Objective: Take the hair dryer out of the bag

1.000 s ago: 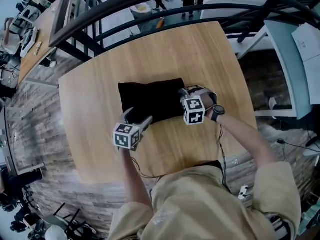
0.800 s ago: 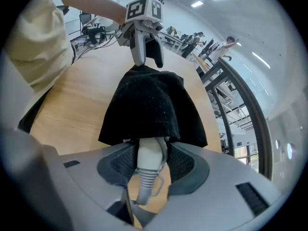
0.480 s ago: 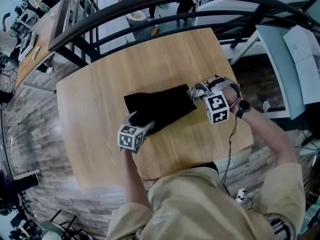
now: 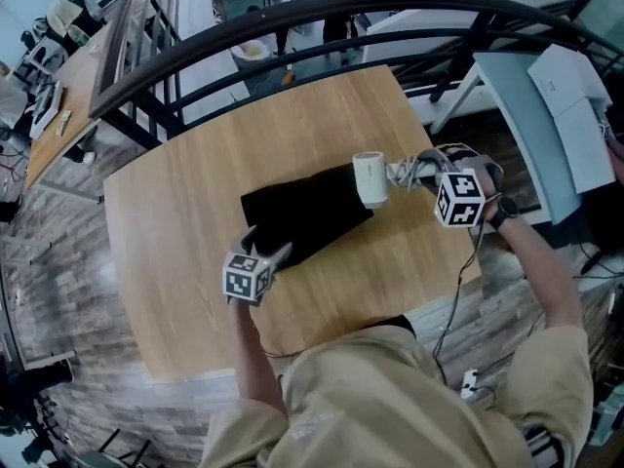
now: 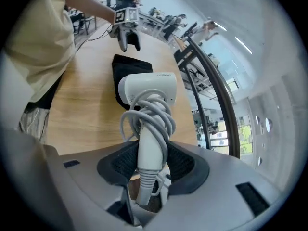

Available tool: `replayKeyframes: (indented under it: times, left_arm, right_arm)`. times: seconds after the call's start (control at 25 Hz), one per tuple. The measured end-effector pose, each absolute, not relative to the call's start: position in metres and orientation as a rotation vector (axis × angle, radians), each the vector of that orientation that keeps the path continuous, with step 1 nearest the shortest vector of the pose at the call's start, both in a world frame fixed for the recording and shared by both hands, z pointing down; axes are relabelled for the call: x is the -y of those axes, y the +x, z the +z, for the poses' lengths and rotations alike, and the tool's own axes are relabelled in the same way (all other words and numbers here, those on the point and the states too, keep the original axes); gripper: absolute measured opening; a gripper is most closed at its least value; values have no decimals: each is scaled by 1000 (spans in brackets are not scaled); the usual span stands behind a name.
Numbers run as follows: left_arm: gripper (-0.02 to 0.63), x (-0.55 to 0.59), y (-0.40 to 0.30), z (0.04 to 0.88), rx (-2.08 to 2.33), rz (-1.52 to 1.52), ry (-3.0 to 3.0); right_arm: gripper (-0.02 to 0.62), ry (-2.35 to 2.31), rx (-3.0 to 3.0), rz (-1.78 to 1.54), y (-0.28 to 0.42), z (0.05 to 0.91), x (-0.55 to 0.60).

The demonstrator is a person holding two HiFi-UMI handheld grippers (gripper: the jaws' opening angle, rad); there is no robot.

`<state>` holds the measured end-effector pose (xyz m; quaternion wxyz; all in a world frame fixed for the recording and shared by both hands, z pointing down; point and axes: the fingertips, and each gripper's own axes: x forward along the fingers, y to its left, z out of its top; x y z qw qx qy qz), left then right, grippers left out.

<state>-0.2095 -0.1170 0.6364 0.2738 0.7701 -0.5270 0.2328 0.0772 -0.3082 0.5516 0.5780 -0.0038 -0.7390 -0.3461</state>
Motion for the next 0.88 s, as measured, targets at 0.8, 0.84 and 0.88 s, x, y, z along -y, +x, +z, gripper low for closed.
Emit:
replayKeyframes:
  times: [0.8,0.84,0.88]
  left_arm:
    - [388,124,-143,590,1472,433,2157]
    - [388,122,-143,591,1475,440,2153]
    - [388,121,-143,592,1482,447,2148]
  right_arm:
    - [169,915,2096,358,113,695,312]
    - [169,940,2084,401,113,702,310]
    - [168,958,2075,444,112,709,307]
